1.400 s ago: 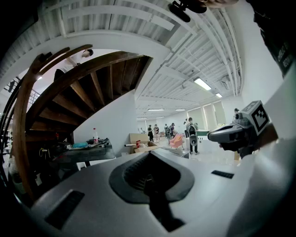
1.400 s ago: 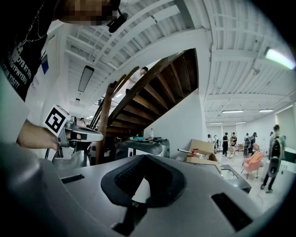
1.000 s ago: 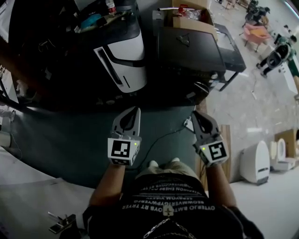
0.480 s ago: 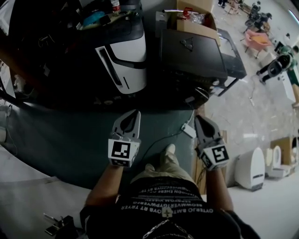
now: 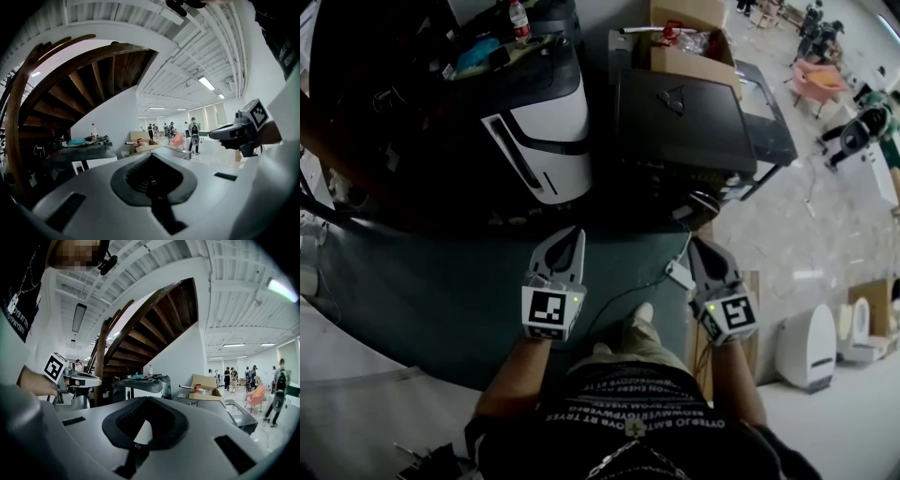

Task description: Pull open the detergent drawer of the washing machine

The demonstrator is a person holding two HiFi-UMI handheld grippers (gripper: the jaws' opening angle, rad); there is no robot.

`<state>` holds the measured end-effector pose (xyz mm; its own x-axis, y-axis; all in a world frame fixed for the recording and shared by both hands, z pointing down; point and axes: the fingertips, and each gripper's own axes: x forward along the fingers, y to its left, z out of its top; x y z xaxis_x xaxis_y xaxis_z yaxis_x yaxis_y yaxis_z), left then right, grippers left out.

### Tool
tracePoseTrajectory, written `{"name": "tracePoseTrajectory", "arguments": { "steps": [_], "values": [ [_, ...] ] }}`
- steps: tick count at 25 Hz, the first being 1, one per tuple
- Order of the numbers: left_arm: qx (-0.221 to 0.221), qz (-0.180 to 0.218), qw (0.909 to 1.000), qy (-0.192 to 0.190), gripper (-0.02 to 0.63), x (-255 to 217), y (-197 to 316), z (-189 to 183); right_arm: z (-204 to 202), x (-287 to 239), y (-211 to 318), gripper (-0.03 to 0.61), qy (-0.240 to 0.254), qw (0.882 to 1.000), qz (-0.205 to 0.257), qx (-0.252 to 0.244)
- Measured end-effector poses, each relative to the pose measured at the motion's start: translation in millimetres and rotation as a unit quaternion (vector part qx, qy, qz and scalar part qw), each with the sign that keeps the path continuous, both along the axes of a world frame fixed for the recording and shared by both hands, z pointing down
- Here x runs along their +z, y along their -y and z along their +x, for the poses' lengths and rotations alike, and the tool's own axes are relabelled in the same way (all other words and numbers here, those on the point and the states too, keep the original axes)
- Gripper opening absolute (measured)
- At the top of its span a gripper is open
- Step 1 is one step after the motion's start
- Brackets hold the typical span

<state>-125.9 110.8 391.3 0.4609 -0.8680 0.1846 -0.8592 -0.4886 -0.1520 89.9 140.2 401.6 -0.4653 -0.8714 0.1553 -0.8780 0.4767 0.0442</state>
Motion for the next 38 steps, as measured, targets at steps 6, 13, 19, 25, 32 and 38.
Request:
{"name": "tracePoseTrajectory", "arguments": {
  "steps": [6, 13, 19, 25, 32, 38],
  "values": [
    [0.008, -0.009, 0.9999, -0.004, 0.004, 1, 30, 19, 11, 6, 32, 0.002, 0.001, 1.000, -0.003, -0.003],
    [0.007, -0.021, 0.9998, 0.000, 0.003, 12, 62, 32, 28, 8, 63, 0.002, -0.005, 1.000, -0.007, 0.001],
    [0.009, -0.021, 0.9997, 0.001, 0.003, 13, 89, 46, 36, 3, 90, 0.002, 0.001, 1.000, -0.008, -0.005],
    [0.004, -0.018, 0.9998, 0.007, 0.003, 6, 116, 64, 54, -2, 119, 0.002, 0.003, 1.000, -0.006, -0.013],
    [-0.004, -0.013, 0.9999, 0.002, 0.003, -1, 144, 91, 73, -6, 152, 0.002, 0.017, 0.999, -0.005, -0.033],
    [-0.014, -0.013, 0.9998, 0.000, 0.003, 2, 156, 100, 82, -1, 176, 0.002, 0.006, 0.999, -0.001, -0.045]
  ]
}}
